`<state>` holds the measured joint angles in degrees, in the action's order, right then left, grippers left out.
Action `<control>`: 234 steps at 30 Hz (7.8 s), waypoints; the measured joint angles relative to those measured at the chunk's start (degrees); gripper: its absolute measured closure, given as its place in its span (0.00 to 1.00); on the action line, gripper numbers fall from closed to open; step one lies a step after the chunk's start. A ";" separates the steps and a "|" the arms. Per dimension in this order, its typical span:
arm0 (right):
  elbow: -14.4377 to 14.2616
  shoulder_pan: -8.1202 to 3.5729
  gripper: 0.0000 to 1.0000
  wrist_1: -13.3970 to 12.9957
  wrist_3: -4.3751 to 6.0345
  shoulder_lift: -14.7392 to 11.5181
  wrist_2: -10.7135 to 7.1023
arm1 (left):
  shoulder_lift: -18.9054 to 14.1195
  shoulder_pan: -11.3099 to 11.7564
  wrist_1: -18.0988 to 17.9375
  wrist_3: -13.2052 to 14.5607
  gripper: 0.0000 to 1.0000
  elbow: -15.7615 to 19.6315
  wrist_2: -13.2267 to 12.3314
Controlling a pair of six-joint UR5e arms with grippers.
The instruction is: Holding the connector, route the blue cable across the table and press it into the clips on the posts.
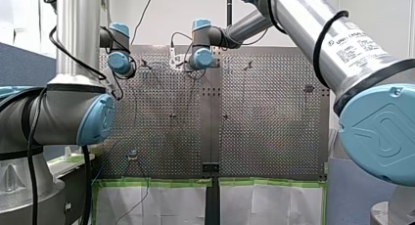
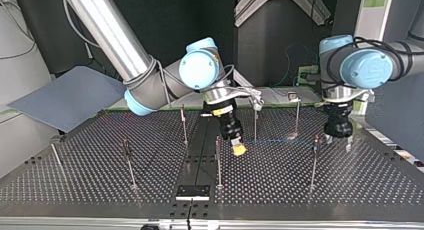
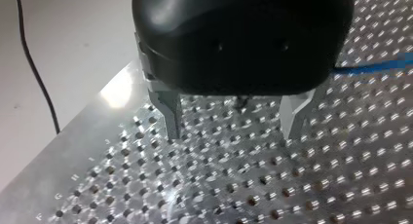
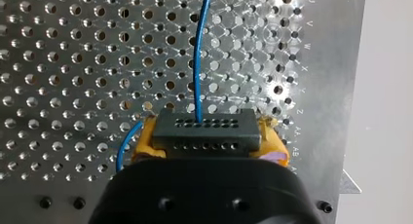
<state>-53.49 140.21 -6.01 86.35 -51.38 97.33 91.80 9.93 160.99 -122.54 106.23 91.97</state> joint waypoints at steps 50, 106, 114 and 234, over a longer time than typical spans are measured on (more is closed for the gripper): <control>0.01 -0.18 1.00 0.83 0.30 -0.02 0.30 | -17.17 -3.36 12.27 4.91 0.02 6.03 -15.53; 0.43 -0.18 1.00 0.73 0.56 0.00 0.24 | -1.01 -10.72 -2.57 13.96 0.71 -2.10 -6.79; 0.43 -0.02 1.00 0.81 0.59 0.00 0.16 | -1.00 -10.90 -1.99 13.89 1.00 -1.98 -5.05; -17.31 -6.84 1.00 -6.53 7.50 6.04 -5.82 | 24.28 -11.79 -18.11 9.97 1.00 3.10 -4.58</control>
<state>-70.80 133.37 -12.54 93.85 -45.34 91.51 116.08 -1.86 142.87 -112.58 109.33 87.39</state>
